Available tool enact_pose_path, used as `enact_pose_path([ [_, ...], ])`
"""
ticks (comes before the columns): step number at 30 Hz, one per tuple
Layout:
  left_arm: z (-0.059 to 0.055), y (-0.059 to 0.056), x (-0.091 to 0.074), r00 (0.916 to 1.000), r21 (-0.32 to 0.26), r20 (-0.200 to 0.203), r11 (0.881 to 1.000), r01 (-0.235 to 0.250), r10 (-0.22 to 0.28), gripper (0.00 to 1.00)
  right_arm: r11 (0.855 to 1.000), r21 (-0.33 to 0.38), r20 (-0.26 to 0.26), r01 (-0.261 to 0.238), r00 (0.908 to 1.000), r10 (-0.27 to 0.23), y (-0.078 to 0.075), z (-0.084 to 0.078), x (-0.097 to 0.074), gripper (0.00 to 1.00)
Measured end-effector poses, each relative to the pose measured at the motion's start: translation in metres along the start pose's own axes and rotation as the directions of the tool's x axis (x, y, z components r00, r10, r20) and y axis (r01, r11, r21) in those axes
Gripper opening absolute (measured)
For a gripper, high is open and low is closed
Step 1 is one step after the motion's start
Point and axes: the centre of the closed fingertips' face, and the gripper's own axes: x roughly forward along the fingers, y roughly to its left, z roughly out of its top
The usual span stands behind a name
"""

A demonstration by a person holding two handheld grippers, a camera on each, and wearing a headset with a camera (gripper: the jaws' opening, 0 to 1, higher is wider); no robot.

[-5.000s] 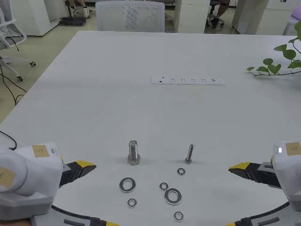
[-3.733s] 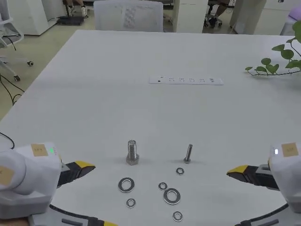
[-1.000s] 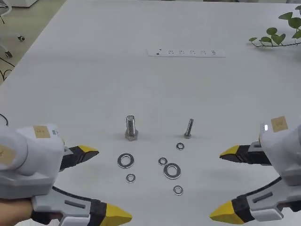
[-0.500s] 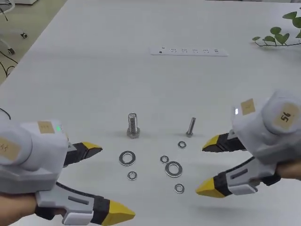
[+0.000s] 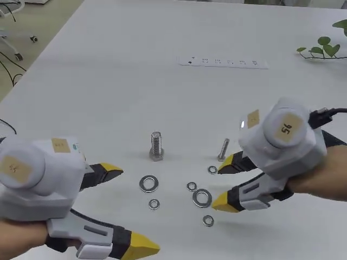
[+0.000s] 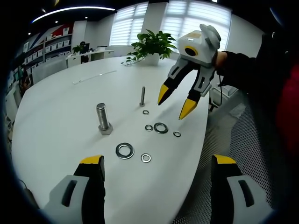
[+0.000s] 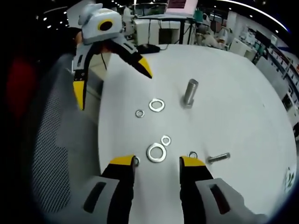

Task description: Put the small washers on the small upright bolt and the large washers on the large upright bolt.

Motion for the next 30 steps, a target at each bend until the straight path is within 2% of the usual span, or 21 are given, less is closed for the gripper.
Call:
enact_pose_path([
  [11,0.002,-0.001,0.001,1.0,-0.004,0.003,1.0,-0.001,0.001,0.94,0.999,-0.026,-0.045,-0.034,0.9985,0.033,0.002,-0.001,0.02,0.32],
  [18,0.003,-0.001,0.002,1.0,-0.005,0.003,1.0,0.001,-0.001,0.94,0.998,-0.05,-0.101,-0.039,0.9943,0.034,0.002,-0.009,0.03,0.29],
  [30,0.004,-0.002,0.002,0.9999,-0.008,0.015,1.0,-0.004,0.004,0.94,0.997,-0.06,-0.131,-0.049,0.9906,0.04,0.004,-0.016,0.04,0.29],
])
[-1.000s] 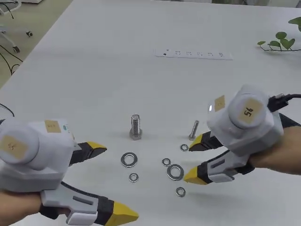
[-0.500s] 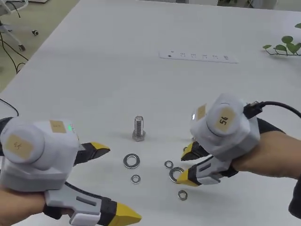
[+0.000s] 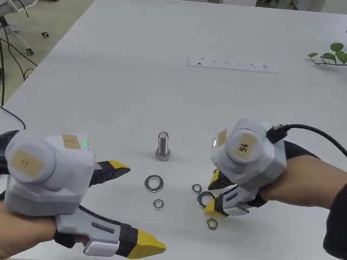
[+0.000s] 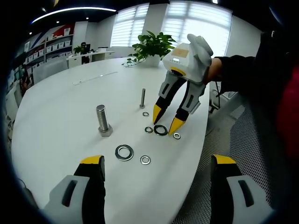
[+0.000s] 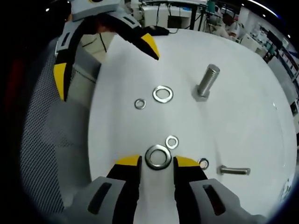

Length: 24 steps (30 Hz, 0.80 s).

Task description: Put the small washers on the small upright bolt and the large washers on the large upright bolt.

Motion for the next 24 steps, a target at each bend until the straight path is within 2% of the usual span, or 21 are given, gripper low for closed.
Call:
enact_pose_path([
  [12,-0.0008,-0.0007,0.0002,1.0,-0.003,0.001,1.0,-0.004,0.004,0.94,1.0,-0.026,-0.009,0.016,0.9998,-0.016,0.0004,-0.0006,0.0019,0.27],
  [24,0.0009,-0.0005,-0.0003,0.9999,-0.003,0.007,1.0,-0.01,0.01,0.94,1.0,0.003,-0.003,0.016,0.9999,-0.016,-0.001,0.0005,0.0018,0.25],
])
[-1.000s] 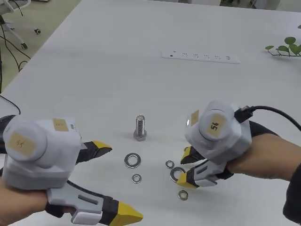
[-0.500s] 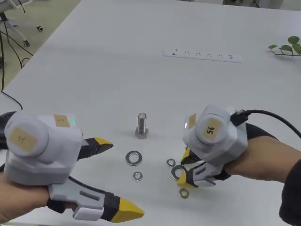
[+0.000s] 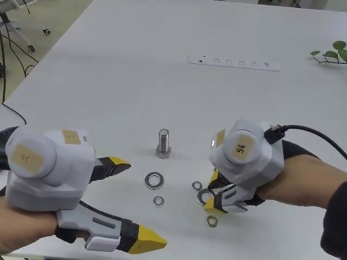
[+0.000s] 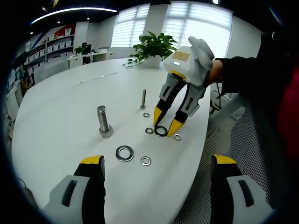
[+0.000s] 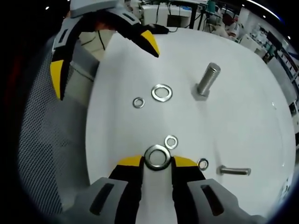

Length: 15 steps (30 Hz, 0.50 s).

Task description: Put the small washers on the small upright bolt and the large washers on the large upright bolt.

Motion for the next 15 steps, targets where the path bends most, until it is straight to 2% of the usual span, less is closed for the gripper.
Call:
enact_pose_path([
  [15,0.0016,0.002,-0.0007,0.9999,-0.003,0.01,1.0,-0.011,0.011,0.94,1.0,0.012,-0.01,0.005,0.9999,-0.005,-0.0012,-0.0009,-0.0001,0.23],
])
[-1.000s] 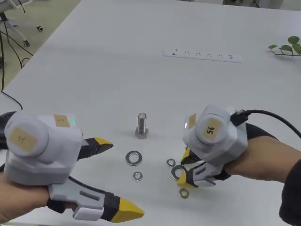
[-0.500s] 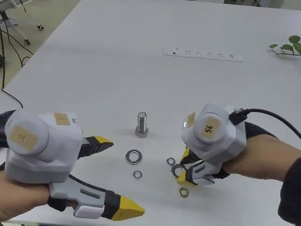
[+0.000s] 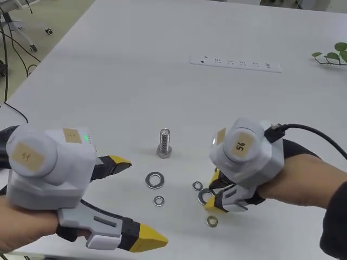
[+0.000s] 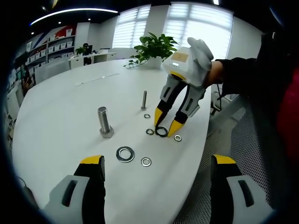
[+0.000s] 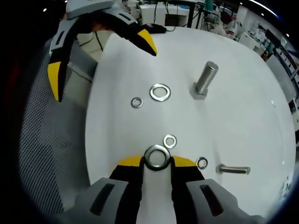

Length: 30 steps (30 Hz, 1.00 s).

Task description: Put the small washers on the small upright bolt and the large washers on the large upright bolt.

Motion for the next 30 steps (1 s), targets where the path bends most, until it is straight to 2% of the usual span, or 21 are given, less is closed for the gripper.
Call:
enact_pose_path([
  [10,0.003,0.005,-0.001,0.9995,-0.007,0.02,1.0,-0.024,0.024,0.94,1.0,0.012,0.013,-0.002,0.9999,0.001,-0.001,0.004,-0.005,0.23],
  [17,0.009,0.009,-0.003,0.9978,-0.007,0.047,0.999,-0.048,0.048,0.93,1.0,0.021,0.033,0.008,0.9994,-0.009,-0.005,0.012,-0.016,0.23],
  [30,0.021,0.025,-0.012,0.9852,-0.002,0.115,0.992,-0.128,0.127,0.93,0.998,0.011,0.062,0.067,0.9958,-0.067,-0.019,0.031,-0.042,0.23],
])
